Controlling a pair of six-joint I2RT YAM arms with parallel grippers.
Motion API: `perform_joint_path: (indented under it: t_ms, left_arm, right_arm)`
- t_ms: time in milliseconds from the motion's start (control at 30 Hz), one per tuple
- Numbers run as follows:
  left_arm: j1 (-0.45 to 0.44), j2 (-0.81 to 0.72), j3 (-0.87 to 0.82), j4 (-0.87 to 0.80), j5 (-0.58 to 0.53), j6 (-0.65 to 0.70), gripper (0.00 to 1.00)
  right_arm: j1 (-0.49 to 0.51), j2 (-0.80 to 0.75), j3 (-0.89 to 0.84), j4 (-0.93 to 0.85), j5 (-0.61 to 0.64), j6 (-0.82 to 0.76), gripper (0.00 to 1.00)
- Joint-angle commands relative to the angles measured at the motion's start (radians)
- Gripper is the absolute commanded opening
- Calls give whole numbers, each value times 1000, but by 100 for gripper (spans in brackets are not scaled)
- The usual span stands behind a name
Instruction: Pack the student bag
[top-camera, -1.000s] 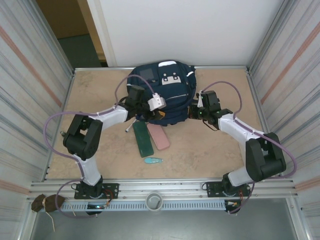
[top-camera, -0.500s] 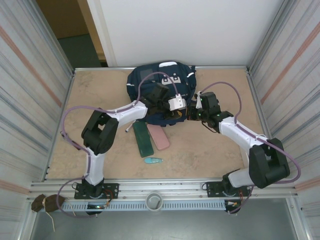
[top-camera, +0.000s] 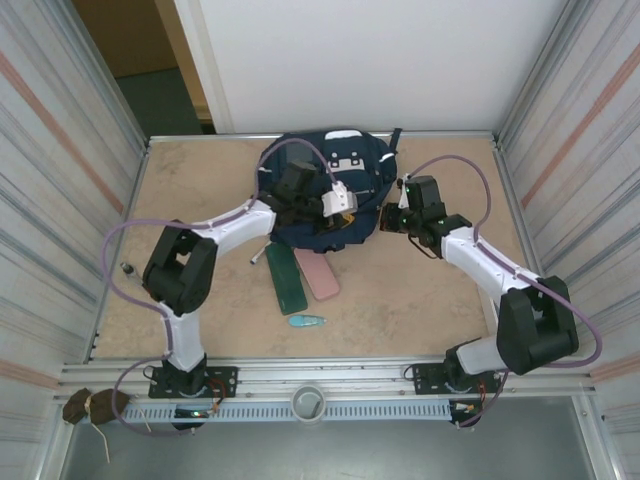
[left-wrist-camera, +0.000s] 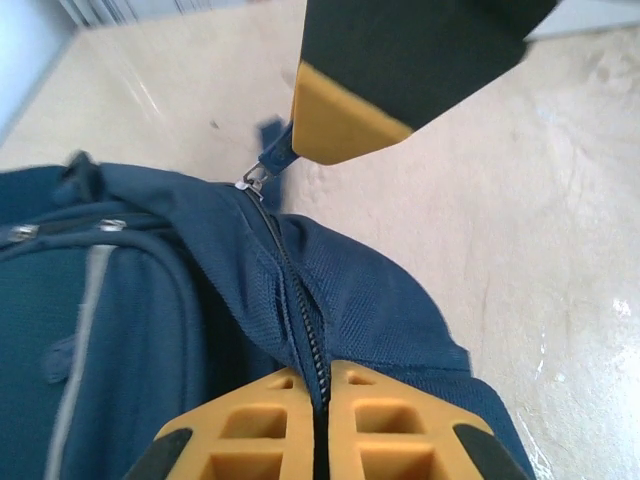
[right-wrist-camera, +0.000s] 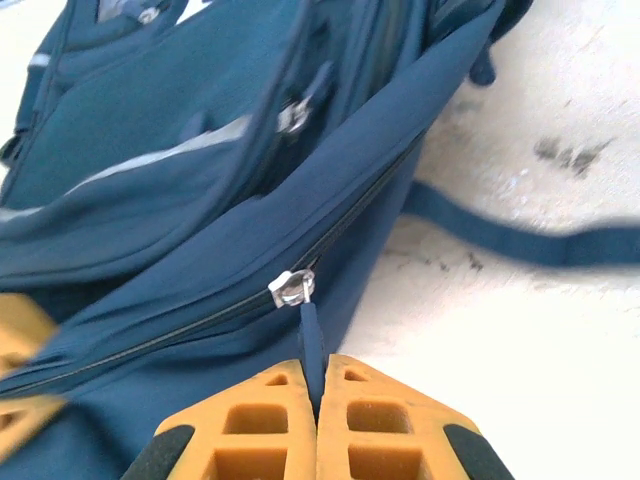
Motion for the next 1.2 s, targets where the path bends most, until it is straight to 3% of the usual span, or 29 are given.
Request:
perform_joint_path:
  t_ms: [0,200,467,600,667,700,767,833,933,1000,1167]
  left_arm:
    - [58,-115,-13,109,146,-13,0]
    - [86,-132,-23,98,168,10,0]
    - [124,-158,-53,216,304,-66,0]
    - [123,-157,-57,249,360,-99,0]
    - [121,-150,-59,262,365,-110,0]
    - [120,-143,-56,259,362,-107,0]
    - [112,-126,-47,243,352,-91,0]
    - [102,-107,-36,232,343,-77,0]
    - [82,-82,-13,204,341,-55,0]
    - [70,-73,-5,182,335,-33,0]
    - [60,-74,-3,151,316,-15,0]
  right_arm:
    - [-64,50,41,-74,175,26,0]
    - [-89,105,90,-95,199,26,0]
    - [-171,267,171,-95,175,32,0]
    - [-221,362,238,-81,109,27,0]
    - [-241,354,247,-85,8,9,0]
    - [-242,326,234,-88,-29,0,5]
    - [-244,228,162,-63,-127,14,26]
    - [-258,134,90,-22,-226,63,41]
    - [-289,63,24,41,-271,152,58]
    - [-315,95,39,68,-290,202,71]
    - [-333,298,179,143,-343,319,81]
